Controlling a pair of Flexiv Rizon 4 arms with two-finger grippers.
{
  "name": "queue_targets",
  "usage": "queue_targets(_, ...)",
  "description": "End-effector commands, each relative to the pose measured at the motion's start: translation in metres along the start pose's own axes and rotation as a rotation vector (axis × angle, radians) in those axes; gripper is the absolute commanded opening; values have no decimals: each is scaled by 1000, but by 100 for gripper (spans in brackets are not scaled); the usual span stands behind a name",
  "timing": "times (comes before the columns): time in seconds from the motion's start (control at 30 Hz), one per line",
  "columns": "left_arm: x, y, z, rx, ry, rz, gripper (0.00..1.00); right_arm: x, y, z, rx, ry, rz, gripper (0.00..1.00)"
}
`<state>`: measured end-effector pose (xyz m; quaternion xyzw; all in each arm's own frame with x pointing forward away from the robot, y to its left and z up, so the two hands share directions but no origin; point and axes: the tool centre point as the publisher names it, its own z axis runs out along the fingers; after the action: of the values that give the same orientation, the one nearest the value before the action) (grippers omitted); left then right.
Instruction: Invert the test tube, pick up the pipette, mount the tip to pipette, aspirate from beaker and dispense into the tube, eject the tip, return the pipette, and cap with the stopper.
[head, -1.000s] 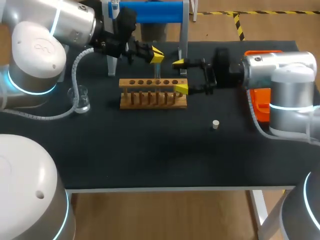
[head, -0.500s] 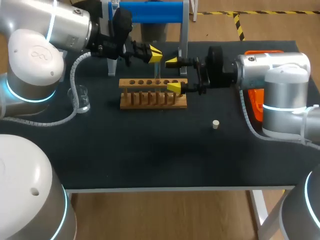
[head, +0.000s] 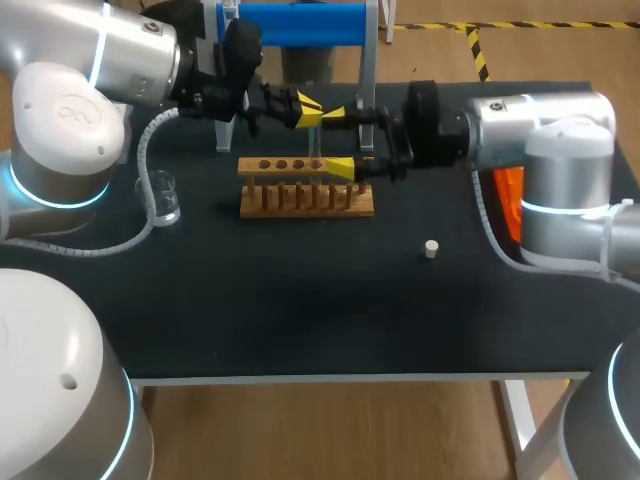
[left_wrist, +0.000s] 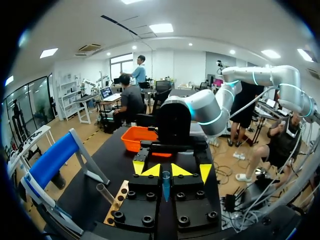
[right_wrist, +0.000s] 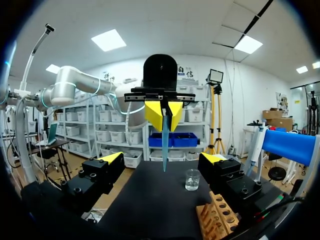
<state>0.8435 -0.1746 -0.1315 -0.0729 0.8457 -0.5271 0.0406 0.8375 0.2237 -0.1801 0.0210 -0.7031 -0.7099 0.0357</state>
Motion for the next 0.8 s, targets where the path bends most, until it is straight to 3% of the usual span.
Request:
queue_targets(0.03,0,1,-1,2,2,1,0,-4,2,8,3,2,2,100)
queue_targets(0.63,0,1,-1,2,2,1,0,-8,10,32,-15,34,9,100)
queue_targets(0.73,0,1,-1,2,2,1,0,-6,10,34,-14,40,10,94)
queue_targets(0.8,0,1,-1,2,2,1,0,-5,10,34,-13,43,10,84)
